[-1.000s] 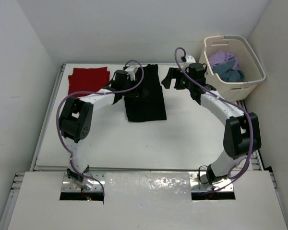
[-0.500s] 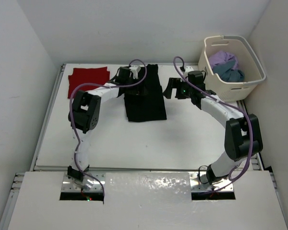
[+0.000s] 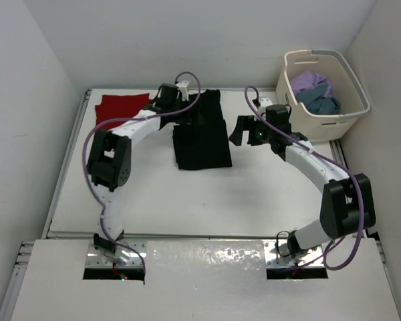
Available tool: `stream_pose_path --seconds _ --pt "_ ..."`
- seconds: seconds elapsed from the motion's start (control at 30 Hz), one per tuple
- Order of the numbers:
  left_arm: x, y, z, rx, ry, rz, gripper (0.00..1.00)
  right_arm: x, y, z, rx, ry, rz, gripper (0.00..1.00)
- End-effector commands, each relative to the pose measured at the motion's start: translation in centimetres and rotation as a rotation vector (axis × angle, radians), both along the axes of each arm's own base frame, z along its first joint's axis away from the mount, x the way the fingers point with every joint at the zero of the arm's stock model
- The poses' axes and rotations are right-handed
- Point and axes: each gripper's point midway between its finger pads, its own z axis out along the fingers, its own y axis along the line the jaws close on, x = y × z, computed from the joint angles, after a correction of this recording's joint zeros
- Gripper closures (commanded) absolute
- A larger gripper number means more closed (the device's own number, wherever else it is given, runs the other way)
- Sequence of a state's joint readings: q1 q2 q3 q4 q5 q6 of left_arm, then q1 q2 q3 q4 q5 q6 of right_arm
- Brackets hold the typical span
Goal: Fold and stack the t-shirts
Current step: Fold the folded rectangular tshirt in 1/3 of the way, then grab one side of the 2/3 rectangular tshirt with both arms
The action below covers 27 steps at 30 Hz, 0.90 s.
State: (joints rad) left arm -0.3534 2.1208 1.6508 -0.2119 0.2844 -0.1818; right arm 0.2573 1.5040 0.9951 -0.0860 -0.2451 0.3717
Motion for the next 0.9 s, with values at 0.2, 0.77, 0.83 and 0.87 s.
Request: stream_pose_path --seconds 0.2,0.77,0.83,0.87 --pt "-12.6 3.5 4.3 -0.108 0.014 0.252 0.0 -4.0 1.5 -4.2 0.046 0.102 0.0 0.01" --pt "-17.9 3.6 -6.9 -0.085 0.235 0.235 0.31 -2.8 3.2 -13.1 0.06 0.263 -0.104 0.13" --pt "-17.5 3.7 -7.1 -0.077 0.233 0.243 0.35 -2.9 3.1 -13.4 0.059 0.263 -0.113 0.16" --pt "-17.4 3.7 -7.3 -0.074 0.227 0.242 0.36 -2.9 3.0 -13.8 0.059 0.274 -0.118 0.17"
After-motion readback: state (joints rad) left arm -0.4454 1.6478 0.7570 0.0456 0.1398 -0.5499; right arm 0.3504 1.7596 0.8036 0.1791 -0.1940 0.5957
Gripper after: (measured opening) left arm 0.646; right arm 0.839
